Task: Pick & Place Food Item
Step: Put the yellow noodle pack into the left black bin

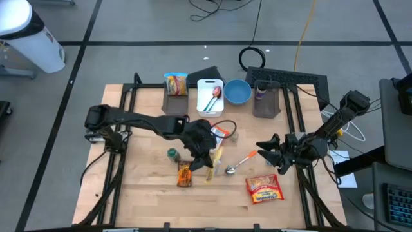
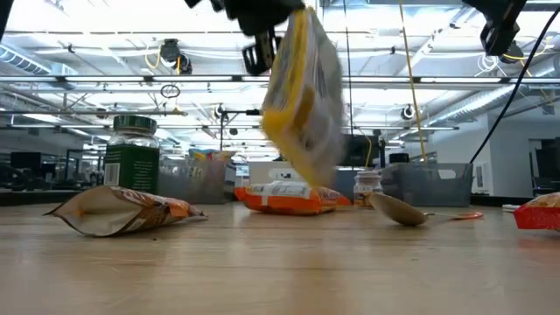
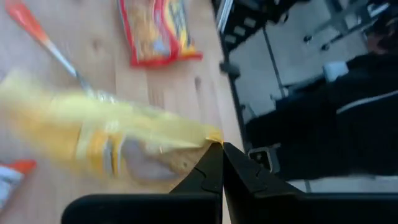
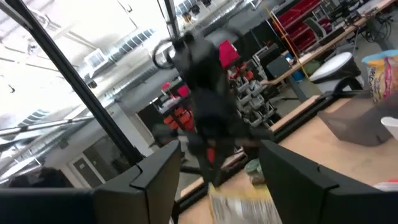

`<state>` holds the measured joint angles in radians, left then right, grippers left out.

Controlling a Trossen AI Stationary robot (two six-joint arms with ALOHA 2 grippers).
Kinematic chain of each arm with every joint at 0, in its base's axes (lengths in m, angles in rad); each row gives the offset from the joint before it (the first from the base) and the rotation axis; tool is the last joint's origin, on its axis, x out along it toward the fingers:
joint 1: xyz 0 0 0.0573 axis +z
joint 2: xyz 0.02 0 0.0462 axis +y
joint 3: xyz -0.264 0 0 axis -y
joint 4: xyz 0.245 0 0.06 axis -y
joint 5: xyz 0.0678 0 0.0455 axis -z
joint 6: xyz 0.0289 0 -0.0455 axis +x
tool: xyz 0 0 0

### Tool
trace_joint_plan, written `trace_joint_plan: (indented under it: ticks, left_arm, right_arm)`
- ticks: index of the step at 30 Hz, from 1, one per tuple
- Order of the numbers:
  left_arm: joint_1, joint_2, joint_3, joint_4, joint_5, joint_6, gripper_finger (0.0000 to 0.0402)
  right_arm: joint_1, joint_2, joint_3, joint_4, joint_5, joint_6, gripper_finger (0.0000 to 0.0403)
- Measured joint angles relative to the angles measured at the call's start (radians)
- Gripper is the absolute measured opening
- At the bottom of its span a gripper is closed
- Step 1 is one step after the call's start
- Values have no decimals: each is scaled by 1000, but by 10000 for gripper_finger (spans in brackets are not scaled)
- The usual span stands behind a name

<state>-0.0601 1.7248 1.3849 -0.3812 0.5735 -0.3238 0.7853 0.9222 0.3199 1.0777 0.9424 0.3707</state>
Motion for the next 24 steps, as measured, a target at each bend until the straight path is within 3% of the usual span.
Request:
trace_joint_plan:
  ticks: [7,11,17,21,24]
  left_arm:
    - [17,-103,0,111,-50,-40,1]
    - [41,-139,0,174,-52,-83,1]
    - [70,-162,0,304,-20,-153,1]
    - [79,-163,0,423,17,-204,1]
    - [80,-163,0,441,20,-214,1]
  right_arm:
    - [-38,0,0,-98,-11,66,210]
    - [-103,2,6,-130,-124,104,210]
    - [-259,24,42,-318,-359,277,210]
    - [-372,76,42,-301,-513,345,210]
    - [-428,113,42,-245,-566,343,210]
